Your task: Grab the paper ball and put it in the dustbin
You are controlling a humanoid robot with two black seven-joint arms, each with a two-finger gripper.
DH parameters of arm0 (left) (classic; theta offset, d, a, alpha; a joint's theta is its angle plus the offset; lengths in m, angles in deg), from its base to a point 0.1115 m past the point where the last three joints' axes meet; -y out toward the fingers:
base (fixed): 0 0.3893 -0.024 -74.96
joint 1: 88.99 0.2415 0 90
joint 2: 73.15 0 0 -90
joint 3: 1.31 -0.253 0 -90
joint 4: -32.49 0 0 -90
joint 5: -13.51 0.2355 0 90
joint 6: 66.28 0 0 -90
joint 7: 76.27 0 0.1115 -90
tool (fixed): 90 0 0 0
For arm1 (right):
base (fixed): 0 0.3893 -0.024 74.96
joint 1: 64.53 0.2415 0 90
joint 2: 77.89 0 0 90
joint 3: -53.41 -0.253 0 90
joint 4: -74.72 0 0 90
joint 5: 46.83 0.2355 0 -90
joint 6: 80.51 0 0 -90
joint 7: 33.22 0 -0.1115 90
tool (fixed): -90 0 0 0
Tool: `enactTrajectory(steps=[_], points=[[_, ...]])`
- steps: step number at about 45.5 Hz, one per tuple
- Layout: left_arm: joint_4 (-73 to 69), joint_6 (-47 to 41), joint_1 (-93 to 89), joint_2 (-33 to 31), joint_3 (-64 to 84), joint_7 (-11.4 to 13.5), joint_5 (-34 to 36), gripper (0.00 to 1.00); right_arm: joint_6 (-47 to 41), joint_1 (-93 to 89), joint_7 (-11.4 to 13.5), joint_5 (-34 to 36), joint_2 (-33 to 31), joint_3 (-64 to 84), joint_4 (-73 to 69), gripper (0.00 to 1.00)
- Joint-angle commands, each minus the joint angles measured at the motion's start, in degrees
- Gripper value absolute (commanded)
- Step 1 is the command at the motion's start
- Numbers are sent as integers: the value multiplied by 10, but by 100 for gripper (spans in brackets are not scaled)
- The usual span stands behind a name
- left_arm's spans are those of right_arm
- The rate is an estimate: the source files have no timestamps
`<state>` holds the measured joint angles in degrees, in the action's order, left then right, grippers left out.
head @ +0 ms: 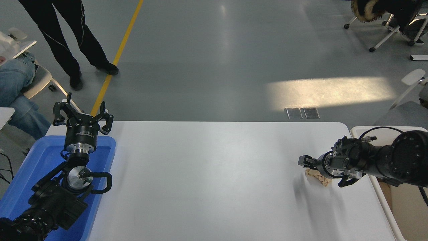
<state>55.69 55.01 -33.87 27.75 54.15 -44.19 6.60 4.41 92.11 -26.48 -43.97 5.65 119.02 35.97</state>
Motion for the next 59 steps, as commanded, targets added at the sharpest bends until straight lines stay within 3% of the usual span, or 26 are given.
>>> enactTrajectory(steps=[1, 6, 8, 9, 25, 47, 59], points=[[0, 0, 0, 0, 0, 0, 1, 99, -5, -20, 3, -7, 14, 24, 31, 69], [0, 0, 0, 0, 0, 0, 0, 99, -27, -18, 4, 0, 14, 27, 31, 18], [0, 0, 0, 0, 0, 0, 1, 99, -35, -17, 4, 1, 14, 26, 31, 2], [0, 0, 0, 0, 0, 0, 1, 99, -38, -15, 4, 3, 14, 26, 31, 0], [0, 0, 0, 0, 0, 0, 1, 99, -66, 35, 5, 7, -8, 24, -6, 0], [0, 0, 0, 0, -1, 0, 1, 99, -94, 429, -1, -44, -227, 1, -499, 0], [0, 0, 1, 0, -1, 0, 1, 99, -233, 679, -1, -39, -297, 26, -613, 0]])
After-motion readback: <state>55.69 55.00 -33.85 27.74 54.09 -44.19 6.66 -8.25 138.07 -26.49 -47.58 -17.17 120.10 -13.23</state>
